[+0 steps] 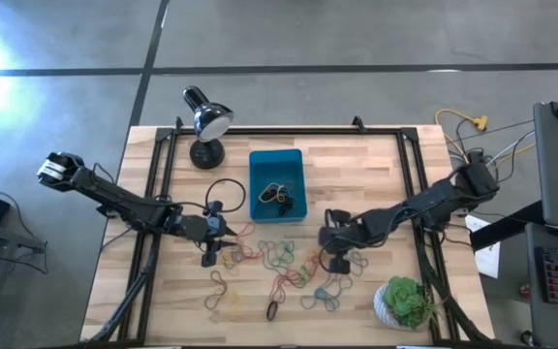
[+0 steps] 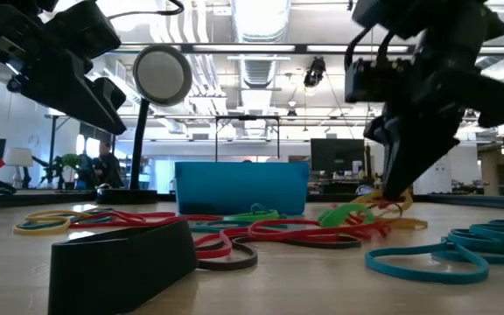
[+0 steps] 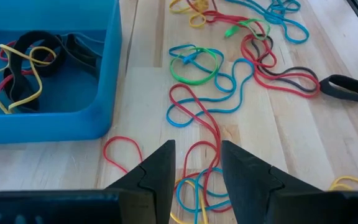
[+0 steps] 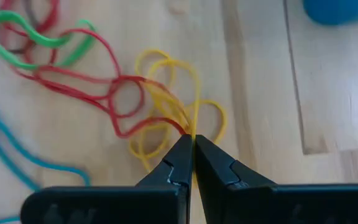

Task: Pick and place rubber bands into bin
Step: Put the yellow rubber band into the blue bin

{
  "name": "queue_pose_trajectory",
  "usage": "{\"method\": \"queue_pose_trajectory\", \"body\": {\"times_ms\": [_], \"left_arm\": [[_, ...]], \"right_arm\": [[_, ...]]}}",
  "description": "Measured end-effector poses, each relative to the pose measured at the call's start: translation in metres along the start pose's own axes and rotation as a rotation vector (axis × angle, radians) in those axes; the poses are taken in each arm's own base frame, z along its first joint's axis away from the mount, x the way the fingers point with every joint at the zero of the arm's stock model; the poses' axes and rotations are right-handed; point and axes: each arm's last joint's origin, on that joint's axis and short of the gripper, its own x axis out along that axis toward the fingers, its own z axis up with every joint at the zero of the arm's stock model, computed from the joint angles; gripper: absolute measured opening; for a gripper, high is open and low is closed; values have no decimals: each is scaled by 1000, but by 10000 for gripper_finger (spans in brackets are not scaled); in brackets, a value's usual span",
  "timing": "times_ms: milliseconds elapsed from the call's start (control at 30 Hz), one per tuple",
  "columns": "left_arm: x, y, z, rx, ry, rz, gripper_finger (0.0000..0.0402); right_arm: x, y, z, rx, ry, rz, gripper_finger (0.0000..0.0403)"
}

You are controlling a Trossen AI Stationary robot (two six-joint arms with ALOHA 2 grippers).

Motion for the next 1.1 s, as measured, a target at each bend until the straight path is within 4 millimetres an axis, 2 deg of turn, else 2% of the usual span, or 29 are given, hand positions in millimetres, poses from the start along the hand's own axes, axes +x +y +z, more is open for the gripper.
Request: {"method": "queue_pose_trajectory", "body": {"times_ms": [133,400,533,633,800,1100], "left_arm": [[1,0,-2,-3,5,1,112],[2,1,-6,-3,14,4,112],[2,2,-8,-1,19,7,112],[2,2,-8,-2,18,8,112],[2,2,-8,-2,19,9,112],[2,2,-8,-2,14,9,112]], "right_arm": [[6,-6,-2,42,49,-21,19],[5,-13,-2,66,66,-38,80],[5,-14,-2,52,70,-38,95],[6,-14,-3,36,82,-36,83],[6,-14,-3,11,90,-38,18],[4,-15,-4,9,98,-50,9]]}}
